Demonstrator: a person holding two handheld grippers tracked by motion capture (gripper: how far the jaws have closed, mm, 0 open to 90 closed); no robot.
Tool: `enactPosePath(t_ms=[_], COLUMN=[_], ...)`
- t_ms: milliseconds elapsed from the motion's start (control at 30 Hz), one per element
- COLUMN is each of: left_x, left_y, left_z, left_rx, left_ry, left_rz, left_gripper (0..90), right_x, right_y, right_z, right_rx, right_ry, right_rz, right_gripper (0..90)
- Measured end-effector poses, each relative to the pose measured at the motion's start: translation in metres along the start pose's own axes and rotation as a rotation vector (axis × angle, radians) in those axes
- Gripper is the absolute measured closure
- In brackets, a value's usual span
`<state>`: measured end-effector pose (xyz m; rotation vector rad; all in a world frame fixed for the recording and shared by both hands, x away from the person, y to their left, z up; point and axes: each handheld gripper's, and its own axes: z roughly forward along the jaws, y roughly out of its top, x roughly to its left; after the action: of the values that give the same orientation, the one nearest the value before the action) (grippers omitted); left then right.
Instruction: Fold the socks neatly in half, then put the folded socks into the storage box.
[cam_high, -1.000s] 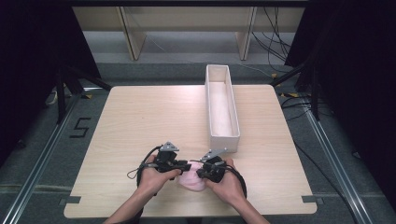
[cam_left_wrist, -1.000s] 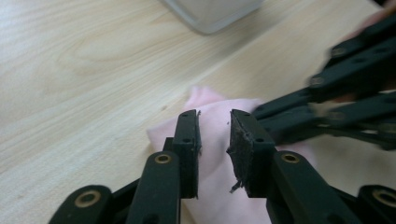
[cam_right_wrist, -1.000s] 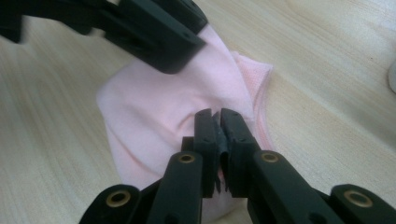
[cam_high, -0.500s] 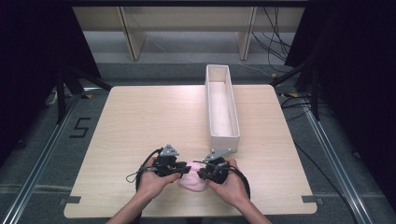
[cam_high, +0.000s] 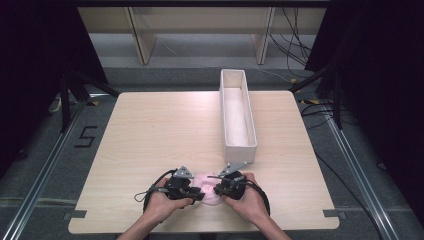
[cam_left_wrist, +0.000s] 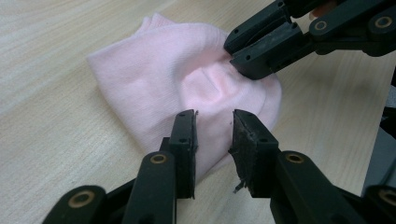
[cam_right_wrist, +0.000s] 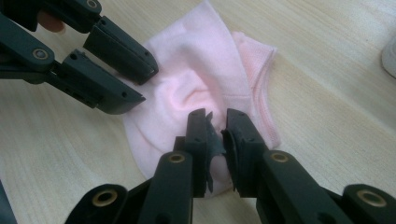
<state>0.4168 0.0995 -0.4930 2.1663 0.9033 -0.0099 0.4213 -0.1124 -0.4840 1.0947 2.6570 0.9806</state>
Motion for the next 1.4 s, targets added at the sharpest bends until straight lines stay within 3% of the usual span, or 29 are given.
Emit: enactPosePath(t_ms=[133, 200, 233, 300, 367, 433, 533, 633, 800, 833, 867, 1033, 1133, 1200, 1233, 1333, 1367, 1400], left_x=[0.001, -0.001, -0.001, -0.001, 0.000, 0.002, 0.006, 0.011, 0.021, 0.023, 0.022, 0.023, 0.023, 0.023, 0.024, 0.027, 0.026, 0.027], left_y=[0.001, 0.001, 0.002, 0.003, 0.004, 0.005, 0.006, 0.007, 0.009, 0.010, 0.010, 0.011, 0.012, 0.013, 0.013, 0.014, 0.014, 0.014], left_z=[-0.003, -0.006, -0.008, -0.011, -0.014, -0.015, -0.020, -0.025, -0.027, -0.028, -0.027, -0.029, -0.030, -0.030, -0.031, -0.032, -0.031, -0.030], left_rx=[-0.024, -0.055, -0.069, -0.086, -0.098, -0.121, -0.137, -0.161, -0.181, -0.159, -0.176, -0.150, -0.159, -0.173, -0.177, -0.170, -0.179, -0.182], left_ry=[-0.008, -0.004, 0.005, 0.020, 0.033, 0.047, 0.064, 0.074, 0.086, 0.094, 0.100, 0.100, 0.098, 0.089, 0.096, 0.095, 0.096, 0.092], left_rz=[-0.006, -0.005, 0.002, 0.013, 0.013, 0.010, 0.002, -0.007, -0.036, -0.021, -0.040, -0.012, -0.009, -0.028, -0.030, -0.019, -0.029, -0.032], left_gripper=[66.4, 62.2, 60.1, 54.9, 49.3, 42.6, 34.7, 29.1, 27.6, 27.6, 27.7, 28.6, 28.8, 28.8, 28.8, 28.6, 28.6, 28.6], right_x=[0.001, 0.000, 0.001, -0.001, -0.004, -0.007, -0.015, -0.023, -0.031, -0.031, -0.031, -0.032, -0.030, -0.029, -0.029, -0.031, -0.033, -0.032], right_y=[0.000, 0.000, 0.000, 0.000, 0.001, 0.000, -0.001, -0.003, -0.005, -0.005, -0.005, -0.004, -0.004, -0.004, -0.004, -0.003, -0.003, -0.002], right_z=[-0.001, -0.003, -0.005, -0.007, -0.012, -0.015, -0.022, -0.024, -0.030, -0.030, -0.029, -0.031, -0.032, -0.033, -0.033, -0.032, -0.030, -0.032], right_rx=[0.015, -0.007, -0.015, -0.063, -0.085, -0.124, -0.120, -0.150, -0.144, -0.146, -0.169, -0.146, -0.144, -0.143, -0.129, -0.109, -0.126, -0.096], right_ry=[0.002, -0.015, 0.000, -0.030, 0.000, -0.016, -0.036, -0.045, -0.044, -0.045, -0.040, -0.038, -0.038, -0.036, -0.033, -0.023, -0.018, -0.015], right_rz=[0.034, 0.027, 0.043, 0.037, 0.025, 0.055, 0.058, 0.070, 0.096, 0.093, 0.097, 0.087, 0.092, 0.094, 0.118, 0.101, 0.083, 0.100], right_gripper=[77.8, 73.7, 72.6, 70.7, 68.9, 66.5, 63.9, 63.3, 62.7, 62.8, 62.7, 62.7, 62.3, 62.0, 61.8, 60.0, 59.2, 58.7])
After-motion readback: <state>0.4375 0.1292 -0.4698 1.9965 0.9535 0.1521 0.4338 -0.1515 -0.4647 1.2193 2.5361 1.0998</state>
